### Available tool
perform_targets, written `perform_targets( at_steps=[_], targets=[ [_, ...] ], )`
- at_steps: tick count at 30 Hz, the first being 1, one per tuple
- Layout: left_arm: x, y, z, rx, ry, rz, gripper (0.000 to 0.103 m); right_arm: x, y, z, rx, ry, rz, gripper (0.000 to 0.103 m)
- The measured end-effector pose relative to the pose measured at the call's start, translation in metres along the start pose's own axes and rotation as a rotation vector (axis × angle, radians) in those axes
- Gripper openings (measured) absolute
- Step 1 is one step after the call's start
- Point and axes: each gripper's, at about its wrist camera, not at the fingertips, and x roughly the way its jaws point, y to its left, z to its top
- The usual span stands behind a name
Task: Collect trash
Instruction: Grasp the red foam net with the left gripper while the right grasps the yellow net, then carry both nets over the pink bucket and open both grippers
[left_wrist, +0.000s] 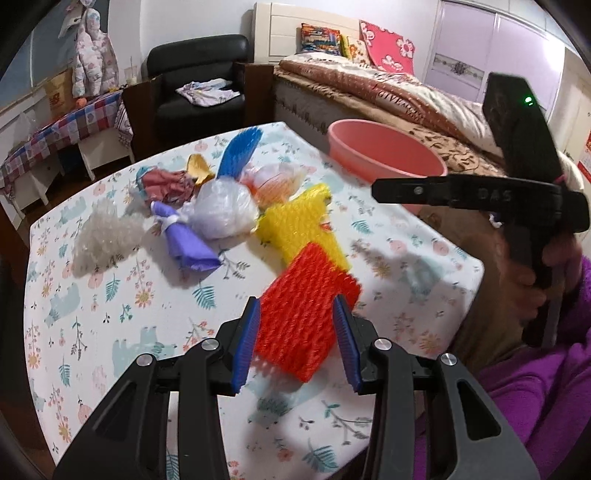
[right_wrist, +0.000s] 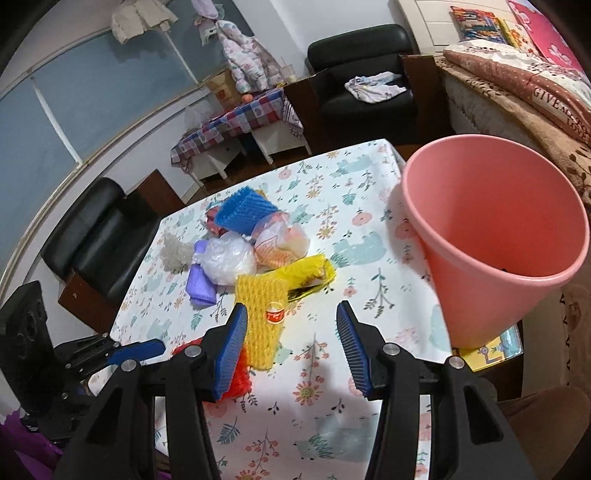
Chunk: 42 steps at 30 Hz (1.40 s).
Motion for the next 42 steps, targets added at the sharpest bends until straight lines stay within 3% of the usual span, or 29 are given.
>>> perform_targets(
  at_steps=[4,11,17,19,24,27,34,42],
  targets=[
    [0.009,0.007,0.004,0.009,-0.006,0.005,0.041,0.012,0.001,-0.004,0.019,0.052,0.033,0.050],
    [0.037,0.017,0.004,0.027,0.051,-0.051,0.041,0.032,0.000,-0.003,0.076,0.113,0.084,0.050],
    [0.039,0.022,-0.002,0.043,0.046,-0.078,0.041,0.058,0.003,-0.001,0.086,0.162,0.086,0.048],
    [0.039,0.022,-0.003,0.061,0.043,-0.077,0.038,0.065,0.005,-0.001,0.091,0.173,0.092,0.041],
    [0.037,0.021,-0.003,0.074,0.025,-0.072,0.021,0.076,0.009,-0.001,0.084,0.194,0.111,0.015],
    [0.033,0.024,-0.003,0.064,0.015,-0.074,0.012,0.073,0.012,-0.002,0.069,0.178,0.129,0.010],
    [0.021,0.022,0.002,0.015,-0.008,-0.061,0.011,0.053,0.016,0.000,0.024,0.127,0.166,0.009],
    [0.004,0.013,0.013,-0.025,-0.048,-0.065,0.010,0.005,0.005,0.016,-0.005,-0.031,0.145,0.009]
  ],
)
